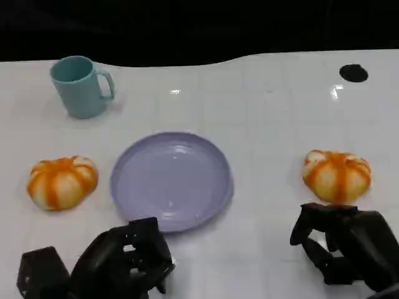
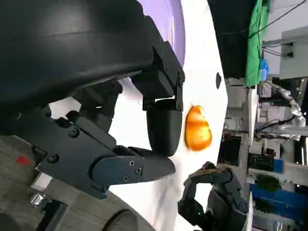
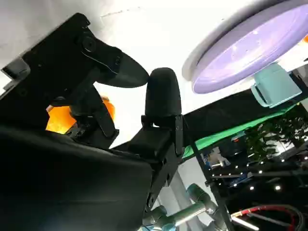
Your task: Grasp the bread from the table and place it into the plate.
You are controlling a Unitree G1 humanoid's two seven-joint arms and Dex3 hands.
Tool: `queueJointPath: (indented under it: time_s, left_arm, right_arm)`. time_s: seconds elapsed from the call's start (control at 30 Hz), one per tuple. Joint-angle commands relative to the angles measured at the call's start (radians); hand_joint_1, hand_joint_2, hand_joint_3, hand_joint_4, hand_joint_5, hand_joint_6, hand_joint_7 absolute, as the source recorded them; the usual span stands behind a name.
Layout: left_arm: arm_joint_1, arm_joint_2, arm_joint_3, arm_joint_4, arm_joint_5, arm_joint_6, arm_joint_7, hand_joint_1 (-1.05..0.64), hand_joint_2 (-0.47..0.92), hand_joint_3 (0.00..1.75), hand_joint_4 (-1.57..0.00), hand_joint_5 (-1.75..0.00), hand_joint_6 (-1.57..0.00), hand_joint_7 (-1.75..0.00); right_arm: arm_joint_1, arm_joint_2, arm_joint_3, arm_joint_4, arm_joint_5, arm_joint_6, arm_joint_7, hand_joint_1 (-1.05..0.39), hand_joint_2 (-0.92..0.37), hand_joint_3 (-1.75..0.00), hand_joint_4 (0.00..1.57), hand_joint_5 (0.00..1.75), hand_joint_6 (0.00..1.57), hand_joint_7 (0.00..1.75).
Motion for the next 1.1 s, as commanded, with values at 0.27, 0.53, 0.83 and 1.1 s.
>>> queueJointPath:
  time_s: [0.27, 0.53, 0.83, 1.1]
  left_arm:
    - [-0.003, 0.013, 0.008, 0.002, -0.006, 0.003, -0.005, -0.52, 0.68, 0.58, -0.81, -1.75, -0.78, -1.37]
    - [-0.006, 0.014, 0.009, 0.008, -0.006, -0.002, -0.007, -0.51, 0.68, 0.59, -0.80, -1.75, -0.78, -1.37]
    - [-0.008, 0.013, 0.011, 0.011, -0.007, -0.004, -0.011, -0.51, 0.68, 0.58, -0.80, -1.75, -0.78, -1.37]
    - [-0.004, 0.018, 0.009, 0.001, 0.002, 0.006, -0.001, -0.53, 0.68, 0.58, -0.80, -1.75, -0.79, -1.37]
  right_arm:
    - [-0.002, -0.010, -0.001, 0.002, 0.010, 0.000, -0.004, -0.25, -0.40, -1.22, 0.90, 1.75, 0.83, 1.43]
    - [-0.003, -0.011, 0.000, 0.004, 0.007, -0.002, -0.007, -0.25, -0.39, -1.21, 0.91, 1.75, 0.83, 1.45]
    - [-0.005, -0.010, -0.001, 0.006, 0.010, -0.009, -0.011, -0.24, -0.38, -1.22, 0.91, 1.75, 0.84, 1.44]
    - [-0.005, -0.012, -0.009, 0.005, 0.026, -0.012, 0.000, -0.25, -0.38, -1.22, 0.91, 1.62, 0.93, 1.07]
